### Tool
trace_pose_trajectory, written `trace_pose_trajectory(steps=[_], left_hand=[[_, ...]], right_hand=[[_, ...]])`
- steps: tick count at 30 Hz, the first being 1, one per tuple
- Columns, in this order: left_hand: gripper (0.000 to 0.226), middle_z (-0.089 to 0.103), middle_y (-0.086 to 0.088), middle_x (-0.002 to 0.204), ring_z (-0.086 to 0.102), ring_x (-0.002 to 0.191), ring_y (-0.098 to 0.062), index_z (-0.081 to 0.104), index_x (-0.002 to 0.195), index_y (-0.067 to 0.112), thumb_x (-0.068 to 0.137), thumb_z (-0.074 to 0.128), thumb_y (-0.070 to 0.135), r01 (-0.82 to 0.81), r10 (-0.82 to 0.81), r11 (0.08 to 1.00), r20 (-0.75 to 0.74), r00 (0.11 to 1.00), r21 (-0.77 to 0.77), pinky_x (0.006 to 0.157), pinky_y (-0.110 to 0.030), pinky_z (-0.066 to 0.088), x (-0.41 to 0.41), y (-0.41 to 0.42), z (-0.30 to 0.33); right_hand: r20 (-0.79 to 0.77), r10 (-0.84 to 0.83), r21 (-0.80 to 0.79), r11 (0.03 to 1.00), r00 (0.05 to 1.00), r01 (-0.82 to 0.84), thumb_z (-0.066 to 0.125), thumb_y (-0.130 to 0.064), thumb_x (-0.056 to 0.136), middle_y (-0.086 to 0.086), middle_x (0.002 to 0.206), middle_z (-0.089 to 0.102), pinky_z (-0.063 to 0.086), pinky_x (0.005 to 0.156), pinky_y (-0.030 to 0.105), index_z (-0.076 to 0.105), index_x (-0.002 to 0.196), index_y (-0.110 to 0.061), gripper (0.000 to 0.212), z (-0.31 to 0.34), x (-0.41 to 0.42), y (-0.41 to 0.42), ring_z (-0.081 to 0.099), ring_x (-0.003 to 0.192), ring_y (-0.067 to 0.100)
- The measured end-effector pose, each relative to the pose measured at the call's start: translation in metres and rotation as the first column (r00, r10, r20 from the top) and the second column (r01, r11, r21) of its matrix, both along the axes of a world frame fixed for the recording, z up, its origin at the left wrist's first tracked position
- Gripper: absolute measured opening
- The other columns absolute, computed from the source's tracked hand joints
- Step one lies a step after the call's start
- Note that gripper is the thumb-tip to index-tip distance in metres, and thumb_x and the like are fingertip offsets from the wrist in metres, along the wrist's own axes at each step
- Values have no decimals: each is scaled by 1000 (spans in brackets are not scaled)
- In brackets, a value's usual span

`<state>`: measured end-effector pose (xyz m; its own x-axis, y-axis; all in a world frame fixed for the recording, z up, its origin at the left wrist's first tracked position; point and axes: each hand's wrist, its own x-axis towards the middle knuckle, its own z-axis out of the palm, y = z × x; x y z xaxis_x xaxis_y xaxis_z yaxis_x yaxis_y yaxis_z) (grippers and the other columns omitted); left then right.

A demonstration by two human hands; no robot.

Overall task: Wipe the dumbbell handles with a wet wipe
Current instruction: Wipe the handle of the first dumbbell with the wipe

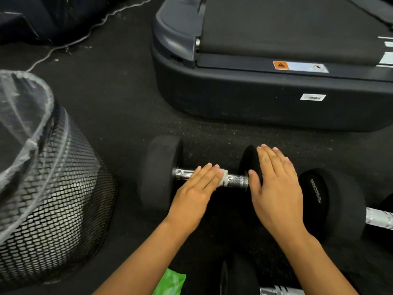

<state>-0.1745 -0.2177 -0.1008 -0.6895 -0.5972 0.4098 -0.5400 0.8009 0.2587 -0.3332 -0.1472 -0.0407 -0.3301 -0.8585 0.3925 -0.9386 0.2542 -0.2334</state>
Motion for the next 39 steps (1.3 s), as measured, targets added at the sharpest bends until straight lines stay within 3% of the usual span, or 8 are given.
trace_pose_trajectory(steps=[4,7,10,19,23,26,33,39], left_hand=[[64,60,-12,125,56,117,-25,59,122,3,63,74,-15,64,-63,998,-67,996,9,98,-42,44,-5,-9,3],[43,60,-11,125,55,118,-24,60,121,4,80,52,-3,52,-49,998,-117,992,20,98,-42,44,-2,-5,-1],[42,61,-11,123,57,116,-23,61,119,4,83,40,5,98,-93,994,-120,988,39,98,-41,45,-13,-5,3],[43,67,-8,115,62,109,-20,66,114,6,81,39,12,32,-26,997,-82,996,72,100,-37,42,-13,-7,11],[43,68,-4,111,63,106,-17,66,113,10,79,39,10,-98,109,981,-57,992,169,107,-28,26,-11,-4,15],[44,69,-2,106,64,101,-15,68,109,11,79,36,14,-29,37,980,-36,999,195,106,-26,27,-18,-5,21],[33,69,-3,106,64,101,-16,67,109,10,79,55,4,-76,79,970,-4,997,229,106,-28,32,-18,-7,20],[30,69,-1,103,63,99,-15,67,109,13,83,60,0,-128,127,953,23,992,274,108,-25,24,-13,-17,24]], right_hand=[[-2,-10,-10,1000,1000,10,42,-27,90,10,138,48,21,111,37,45,134,-5,49,1,0,-1,37,132,25],[5,-9,-8,1000,1000,9,41,-27,90,9,138,48,22,111,36,45,134,-6,49,1,0,-2,37,132,24],[-10,-12,-17,1000,1000,12,36,-30,91,9,137,48,23,111,38,45,133,-6,50,-1,1,-1,37,132,25],[-18,-6,-18,1000,1000,5,35,-30,91,9,138,48,24,111,38,45,133,-5,50,-1,1,0,36,132,24],[-18,-9,-9,1000,1000,9,34,-31,91,9,138,48,23,111,37,46,133,-6,51,0,0,-2,37,132,24],[-16,-12,-10,1000,1000,12,34,-31,91,8,139,47,20,112,35,46,133,-6,50,-2,1,-1,35,133,23],[-22,-25,-8,1000,999,25,32,-31,91,9,138,48,22,111,37,46,133,-6,51,-2,2,-1,37,133,24],[-14,-14,-11,1000,1000,14,34,-30,91,9,138,48,21,112,36,46,133,-6,50,-2,1,-2,36,133,24]])
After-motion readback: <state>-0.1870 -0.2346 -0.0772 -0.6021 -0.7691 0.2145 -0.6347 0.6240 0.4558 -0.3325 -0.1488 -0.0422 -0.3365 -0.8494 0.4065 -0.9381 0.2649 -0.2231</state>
